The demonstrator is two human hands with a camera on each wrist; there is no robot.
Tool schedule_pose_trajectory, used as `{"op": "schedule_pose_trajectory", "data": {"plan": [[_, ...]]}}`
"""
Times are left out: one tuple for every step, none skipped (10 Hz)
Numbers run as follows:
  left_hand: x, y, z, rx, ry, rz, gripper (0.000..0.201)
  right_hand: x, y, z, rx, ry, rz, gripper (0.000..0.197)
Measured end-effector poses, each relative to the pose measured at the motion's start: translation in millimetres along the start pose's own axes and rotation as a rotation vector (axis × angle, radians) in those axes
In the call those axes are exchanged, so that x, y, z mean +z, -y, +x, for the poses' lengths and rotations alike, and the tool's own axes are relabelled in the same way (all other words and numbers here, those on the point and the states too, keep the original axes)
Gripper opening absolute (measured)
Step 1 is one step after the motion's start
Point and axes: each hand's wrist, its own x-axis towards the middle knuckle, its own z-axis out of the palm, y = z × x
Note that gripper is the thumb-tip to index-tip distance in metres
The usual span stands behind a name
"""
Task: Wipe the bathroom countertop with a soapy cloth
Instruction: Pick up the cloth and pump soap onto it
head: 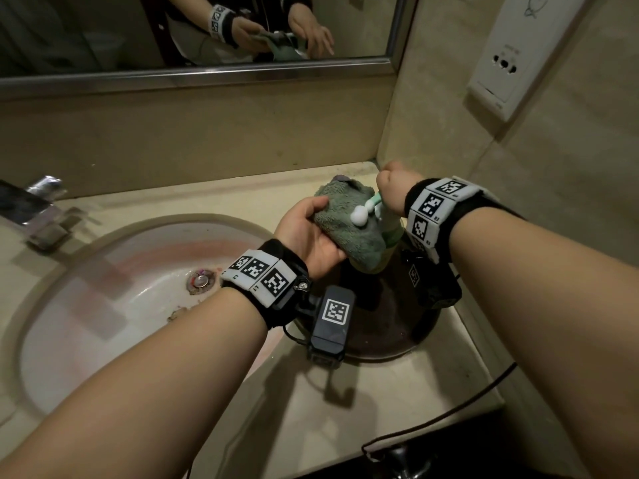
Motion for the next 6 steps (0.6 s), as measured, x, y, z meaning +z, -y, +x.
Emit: {"op": "schedule_pose_trajectory", "data": {"plan": [[0, -1, -3, -0.004, 0.006, -0.008, 0.043, 5, -4, 10, -0.001, -0.002, 0.005, 0.035], [0, -2, -6, 0.007, 0.009, -0.031, 0.043, 3, -4, 14, 0.046, 0.037, 0.113, 0.040], [-3, -6, -11, 0.021, 0.022, -0.029, 0.045, -2, -2, 13, 0.041, 0.072, 0.098, 0.043], [-5, -15, -23, 0.045, 0.043, -0.026, 0.048, -12, 1, 7, -0.027, 0.072, -0.023, 0.051], [-6, -28, -37, 0.082, 0.036, -0.011, 0.048, -31, 17, -4, -0.137, -0.035, -0.099, 0.050], [-11, -41, -54, 0.105, 0.023, 0.019, 0.048, -44, 41, -18, -0.268, -0.049, 0.054, 0.043]]}}
